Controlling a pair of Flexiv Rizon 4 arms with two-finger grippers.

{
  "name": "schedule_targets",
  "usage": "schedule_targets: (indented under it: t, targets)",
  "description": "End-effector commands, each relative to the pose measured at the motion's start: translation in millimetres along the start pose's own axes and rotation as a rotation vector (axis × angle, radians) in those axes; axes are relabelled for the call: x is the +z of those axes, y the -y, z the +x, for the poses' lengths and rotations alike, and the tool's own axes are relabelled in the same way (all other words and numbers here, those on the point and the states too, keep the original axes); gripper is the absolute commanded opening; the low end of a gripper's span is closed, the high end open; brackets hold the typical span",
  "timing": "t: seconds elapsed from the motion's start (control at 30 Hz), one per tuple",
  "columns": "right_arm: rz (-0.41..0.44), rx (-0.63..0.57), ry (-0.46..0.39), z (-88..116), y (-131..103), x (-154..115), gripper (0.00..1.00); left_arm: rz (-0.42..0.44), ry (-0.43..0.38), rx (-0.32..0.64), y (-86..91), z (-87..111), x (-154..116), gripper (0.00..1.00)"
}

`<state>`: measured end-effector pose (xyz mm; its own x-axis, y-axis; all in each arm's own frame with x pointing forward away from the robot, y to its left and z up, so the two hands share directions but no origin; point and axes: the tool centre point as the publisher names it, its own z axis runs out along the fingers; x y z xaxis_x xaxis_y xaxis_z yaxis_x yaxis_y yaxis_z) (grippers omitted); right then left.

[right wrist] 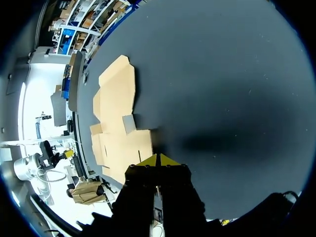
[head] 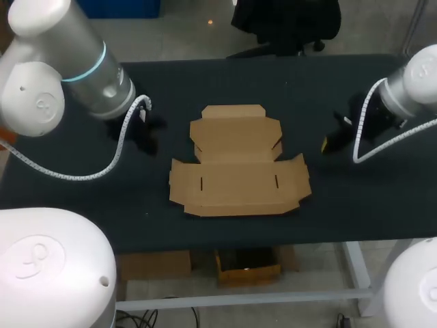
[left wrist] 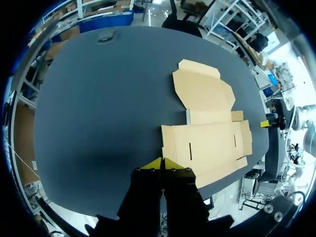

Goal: Assemble the packaging by folding the flat box into shape, placing the metal phone stand inside, and closing the box properly

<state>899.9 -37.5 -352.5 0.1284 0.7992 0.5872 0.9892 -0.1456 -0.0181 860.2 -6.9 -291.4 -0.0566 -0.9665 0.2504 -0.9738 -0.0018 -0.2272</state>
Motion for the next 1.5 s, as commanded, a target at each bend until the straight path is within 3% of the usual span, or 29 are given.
schedule_targets:
  t: [0.03,0.73,0.9,1.5]
  targets:
    - [-0.016,0.001,0.002,-3.2,16.3,-6.1,0.0,0.027,0.008,-0.004,-19.3,-1.4,-10.2,0.0]
    - [-0.036,0.002,-0.02,-19.6,60.6,-8.7,0.0,0.035,-0.006,-0.05,-74.9,-8.0,-16.6,0.0]
    - [-0.032,0.037,-0.053,-29.4,66.3,-7.1,0.0,0.022,-0.007,-0.063,-80.0,-10.6,-17.6,0.0]
    - [-0.032,0.037,-0.053,-29.4,66.3,-7.1,0.0,0.022,-0.007,-0.063,-80.0,-10.6,-17.6,0.0]
